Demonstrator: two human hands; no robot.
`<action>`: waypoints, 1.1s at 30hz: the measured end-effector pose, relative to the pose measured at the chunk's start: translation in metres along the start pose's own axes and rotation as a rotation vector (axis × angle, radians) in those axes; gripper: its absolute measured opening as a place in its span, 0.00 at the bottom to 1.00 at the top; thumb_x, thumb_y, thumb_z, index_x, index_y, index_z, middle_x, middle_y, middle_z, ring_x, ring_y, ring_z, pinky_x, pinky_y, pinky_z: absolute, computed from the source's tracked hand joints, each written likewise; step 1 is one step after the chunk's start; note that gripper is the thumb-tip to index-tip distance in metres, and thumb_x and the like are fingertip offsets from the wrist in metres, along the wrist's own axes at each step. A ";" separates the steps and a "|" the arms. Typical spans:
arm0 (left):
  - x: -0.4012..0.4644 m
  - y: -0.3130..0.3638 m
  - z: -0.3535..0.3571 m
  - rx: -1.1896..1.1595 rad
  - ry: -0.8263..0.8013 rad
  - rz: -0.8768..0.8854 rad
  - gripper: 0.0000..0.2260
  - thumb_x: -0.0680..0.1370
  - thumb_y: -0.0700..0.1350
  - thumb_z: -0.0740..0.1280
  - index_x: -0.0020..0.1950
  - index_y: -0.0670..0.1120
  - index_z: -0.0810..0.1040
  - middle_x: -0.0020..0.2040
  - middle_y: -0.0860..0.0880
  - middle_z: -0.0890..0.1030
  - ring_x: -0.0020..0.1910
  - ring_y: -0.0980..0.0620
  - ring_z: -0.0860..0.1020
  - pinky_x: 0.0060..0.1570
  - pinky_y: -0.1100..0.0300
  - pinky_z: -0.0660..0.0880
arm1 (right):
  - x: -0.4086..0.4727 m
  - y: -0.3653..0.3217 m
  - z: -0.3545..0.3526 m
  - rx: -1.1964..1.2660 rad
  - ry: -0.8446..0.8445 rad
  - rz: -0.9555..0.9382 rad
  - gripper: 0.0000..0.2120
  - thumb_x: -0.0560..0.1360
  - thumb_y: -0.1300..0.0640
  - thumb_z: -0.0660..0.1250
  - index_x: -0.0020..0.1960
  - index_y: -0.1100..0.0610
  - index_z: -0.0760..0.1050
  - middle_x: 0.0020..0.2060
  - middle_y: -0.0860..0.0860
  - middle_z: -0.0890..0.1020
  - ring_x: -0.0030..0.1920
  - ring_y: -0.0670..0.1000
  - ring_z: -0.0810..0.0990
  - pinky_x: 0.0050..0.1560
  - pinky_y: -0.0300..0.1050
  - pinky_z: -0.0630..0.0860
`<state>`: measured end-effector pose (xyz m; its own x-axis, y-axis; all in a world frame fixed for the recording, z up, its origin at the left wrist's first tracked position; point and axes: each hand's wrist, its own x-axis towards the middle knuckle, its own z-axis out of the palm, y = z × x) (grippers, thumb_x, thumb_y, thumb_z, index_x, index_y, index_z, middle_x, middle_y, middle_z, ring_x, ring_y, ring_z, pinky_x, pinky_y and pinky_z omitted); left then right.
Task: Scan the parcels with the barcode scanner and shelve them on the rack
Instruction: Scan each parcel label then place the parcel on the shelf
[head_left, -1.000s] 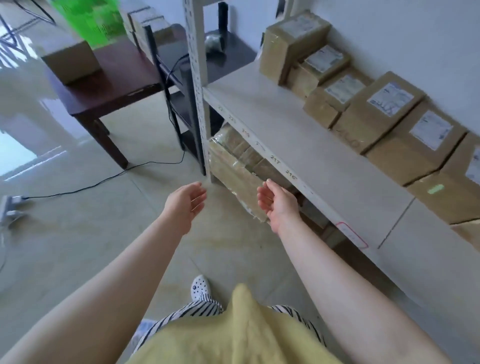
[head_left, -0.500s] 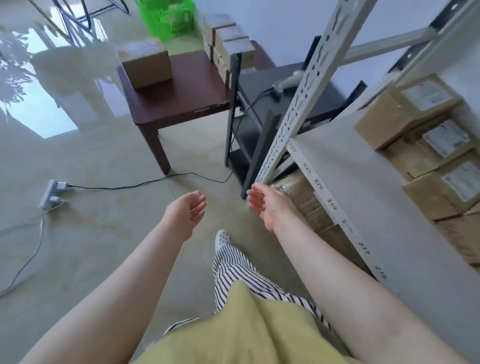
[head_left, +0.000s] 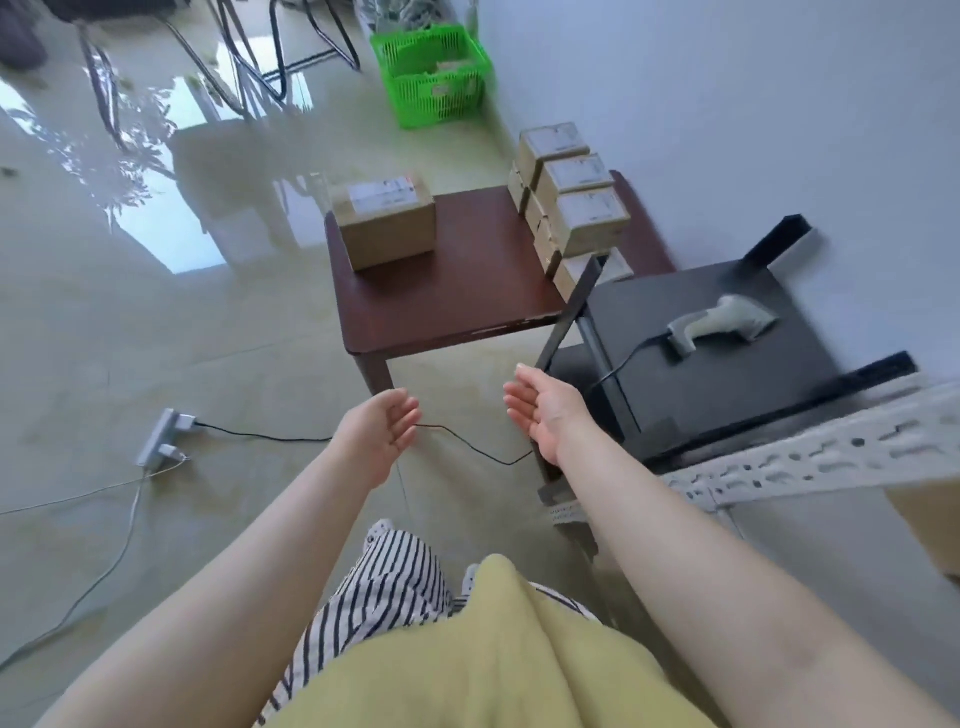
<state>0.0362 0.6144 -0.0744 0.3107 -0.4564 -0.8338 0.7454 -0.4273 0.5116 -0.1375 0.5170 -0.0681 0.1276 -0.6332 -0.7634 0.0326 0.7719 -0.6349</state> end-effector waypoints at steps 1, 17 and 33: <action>0.012 0.015 0.000 0.000 0.011 0.012 0.03 0.83 0.42 0.65 0.51 0.43 0.77 0.46 0.47 0.80 0.45 0.53 0.79 0.51 0.60 0.76 | 0.010 -0.010 0.012 -0.013 -0.010 0.007 0.09 0.79 0.53 0.69 0.53 0.58 0.77 0.43 0.52 0.81 0.41 0.48 0.80 0.46 0.41 0.79; 0.248 0.307 0.022 0.544 0.013 0.251 0.38 0.77 0.45 0.74 0.81 0.49 0.56 0.70 0.51 0.65 0.64 0.49 0.72 0.62 0.53 0.73 | 0.204 -0.110 0.224 -0.051 0.049 0.094 0.43 0.75 0.51 0.74 0.81 0.51 0.52 0.62 0.59 0.75 0.60 0.57 0.78 0.52 0.50 0.78; 0.401 0.356 0.047 1.176 0.030 0.378 0.28 0.74 0.56 0.75 0.72 0.52 0.73 0.63 0.46 0.76 0.64 0.46 0.76 0.61 0.49 0.77 | 0.351 -0.108 0.329 -0.054 0.016 0.181 0.31 0.76 0.47 0.72 0.74 0.55 0.64 0.66 0.52 0.76 0.61 0.52 0.77 0.57 0.50 0.79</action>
<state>0.3988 0.2427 -0.2168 0.4161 -0.6923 -0.5896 -0.3728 -0.7212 0.5838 0.2297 0.2301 -0.2283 0.1105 -0.4854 -0.8673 -0.0428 0.8695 -0.4921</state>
